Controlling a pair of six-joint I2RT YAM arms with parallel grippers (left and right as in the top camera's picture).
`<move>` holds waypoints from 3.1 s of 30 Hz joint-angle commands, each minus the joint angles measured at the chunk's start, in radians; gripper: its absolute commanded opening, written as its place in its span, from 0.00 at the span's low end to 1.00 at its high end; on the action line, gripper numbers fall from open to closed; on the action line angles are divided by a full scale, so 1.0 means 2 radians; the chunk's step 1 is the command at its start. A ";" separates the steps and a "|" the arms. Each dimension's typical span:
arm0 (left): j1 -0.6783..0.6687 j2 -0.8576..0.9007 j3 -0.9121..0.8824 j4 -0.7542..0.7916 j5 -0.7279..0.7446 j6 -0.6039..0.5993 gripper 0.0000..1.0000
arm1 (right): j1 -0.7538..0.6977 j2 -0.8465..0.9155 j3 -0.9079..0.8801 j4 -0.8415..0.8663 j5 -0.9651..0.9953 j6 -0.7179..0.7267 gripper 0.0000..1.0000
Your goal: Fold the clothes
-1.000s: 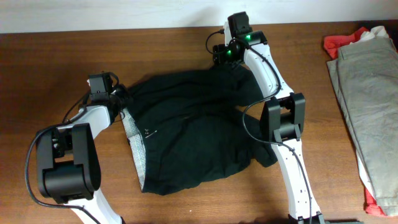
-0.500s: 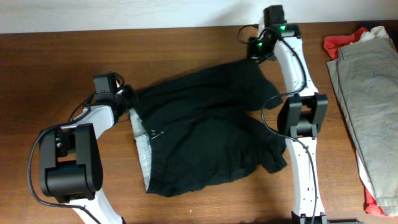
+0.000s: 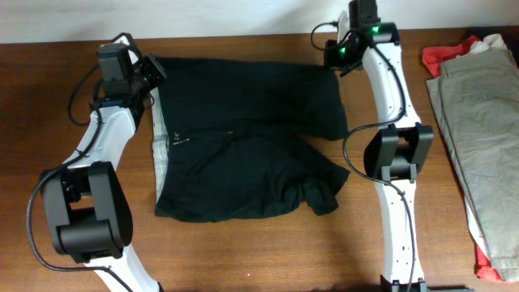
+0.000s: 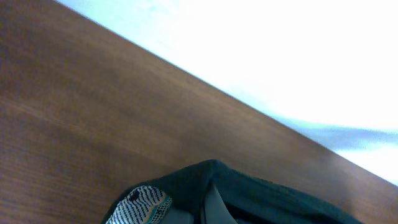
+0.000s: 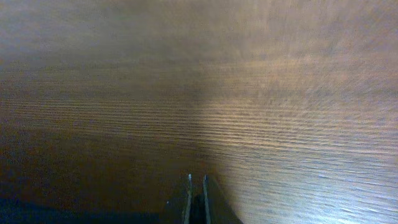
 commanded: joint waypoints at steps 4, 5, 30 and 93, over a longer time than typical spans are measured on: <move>0.032 0.002 0.032 0.004 -0.028 0.008 0.01 | -0.022 -0.129 0.012 0.018 0.049 -0.058 0.04; 0.032 0.002 0.032 0.004 -0.028 0.008 0.01 | -0.022 -0.140 0.012 0.017 0.045 -0.061 0.04; 0.033 -0.149 0.054 -0.369 -0.008 0.142 0.01 | 0.073 -0.247 -0.085 -0.277 0.011 -0.027 0.04; 0.009 -0.249 -0.458 -0.119 0.006 -0.020 0.93 | 0.057 -0.636 -1.011 0.207 -0.020 0.084 1.00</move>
